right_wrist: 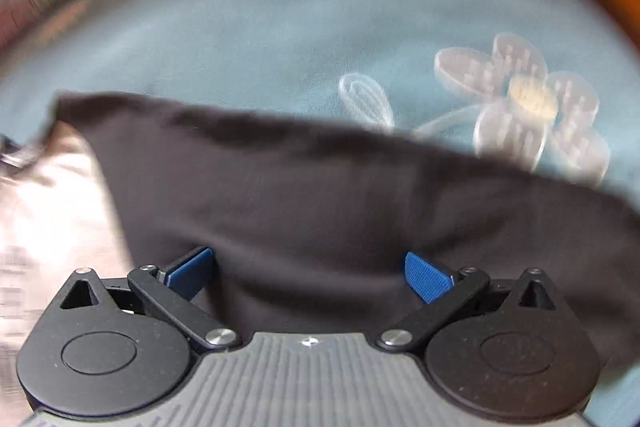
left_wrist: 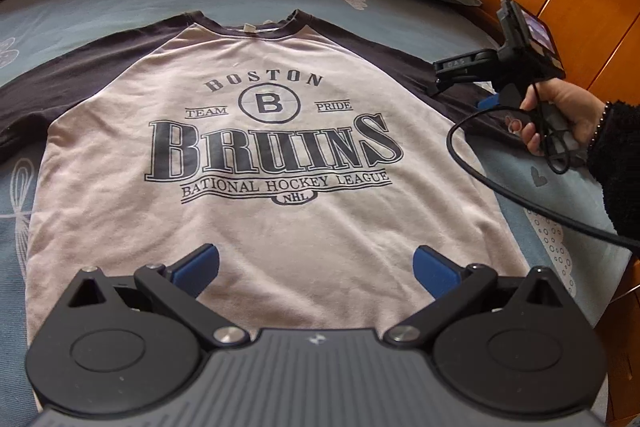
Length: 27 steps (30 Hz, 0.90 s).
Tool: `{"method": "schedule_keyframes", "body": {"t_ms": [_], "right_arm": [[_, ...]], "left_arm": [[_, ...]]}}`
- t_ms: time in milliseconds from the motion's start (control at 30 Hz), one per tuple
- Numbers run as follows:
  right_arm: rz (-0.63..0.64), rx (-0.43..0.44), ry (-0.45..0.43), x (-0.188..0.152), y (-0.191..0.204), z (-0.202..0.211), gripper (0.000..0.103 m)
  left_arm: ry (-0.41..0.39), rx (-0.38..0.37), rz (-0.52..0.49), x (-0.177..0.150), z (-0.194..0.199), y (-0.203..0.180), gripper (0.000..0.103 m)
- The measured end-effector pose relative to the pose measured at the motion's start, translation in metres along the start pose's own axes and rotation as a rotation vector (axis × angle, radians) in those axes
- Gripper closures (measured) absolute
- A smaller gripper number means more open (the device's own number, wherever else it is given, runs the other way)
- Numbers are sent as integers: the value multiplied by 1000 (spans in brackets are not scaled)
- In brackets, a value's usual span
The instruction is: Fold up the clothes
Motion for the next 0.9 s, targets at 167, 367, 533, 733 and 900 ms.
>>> {"method": "schedule_keyframes", "body": {"t_ms": [167, 367, 533, 733, 900], "right_arm": [[-27, -98, -46, 30, -6, -17, 0], [-72, -39, -86, 28, -18, -4, 0], [-66, -57, -37, -6, -26, 14, 0], [-107, -138, -66, -18, -79, 6, 0], [-126, -20, -98, -16, -112, 23, 0]], "left_arm": [[-10, 19, 19, 4, 4, 12, 1], [-16, 18, 22, 3, 7, 18, 1], [-16, 13, 21, 4, 6, 13, 1], [6, 4, -10, -1, 5, 0, 1], [9, 13, -7, 0, 4, -1, 1]]}}
Point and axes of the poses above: each gripper's, at about its wrist camera, not at the fingertips, and z roughly against the way its jaws point, y to its left, x to its top, the point moved 5 cm from there along -z, roughly the way its jaws point, and after that the axes turned 14 degrees about z, right-handed, at the moved point
